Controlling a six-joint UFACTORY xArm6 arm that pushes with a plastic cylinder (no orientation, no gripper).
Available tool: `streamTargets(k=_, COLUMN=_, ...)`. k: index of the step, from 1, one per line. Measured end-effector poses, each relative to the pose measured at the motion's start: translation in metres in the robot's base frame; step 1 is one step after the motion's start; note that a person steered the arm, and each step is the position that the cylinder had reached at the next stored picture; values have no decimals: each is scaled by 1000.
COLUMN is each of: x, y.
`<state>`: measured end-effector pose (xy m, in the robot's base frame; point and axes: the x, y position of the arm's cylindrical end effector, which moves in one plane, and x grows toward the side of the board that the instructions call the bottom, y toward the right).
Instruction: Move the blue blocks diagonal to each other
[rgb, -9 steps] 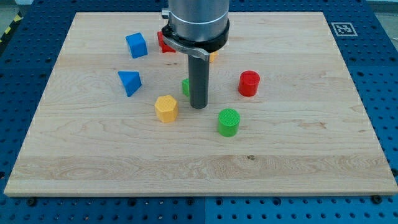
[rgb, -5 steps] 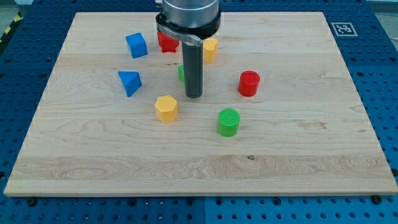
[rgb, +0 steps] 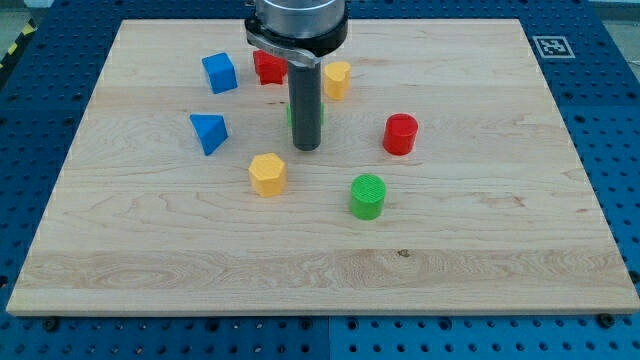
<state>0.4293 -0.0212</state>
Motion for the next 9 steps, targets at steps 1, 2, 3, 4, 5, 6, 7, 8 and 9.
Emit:
streamTargets(k=1, x=0, y=-17)
streamTargets(k=2, x=-1, y=-49)
streamTargets(k=3, x=-19, y=-54)
streamTargets(k=4, x=-21, y=-79)
streamTargets(k=5, x=-24, y=-126)
streamTargets(k=6, x=-45, y=-158)
streamTargets(k=7, x=-79, y=-191)
streamTargets(k=8, x=-103, y=-204)
streamTargets(k=9, x=-122, y=-202)
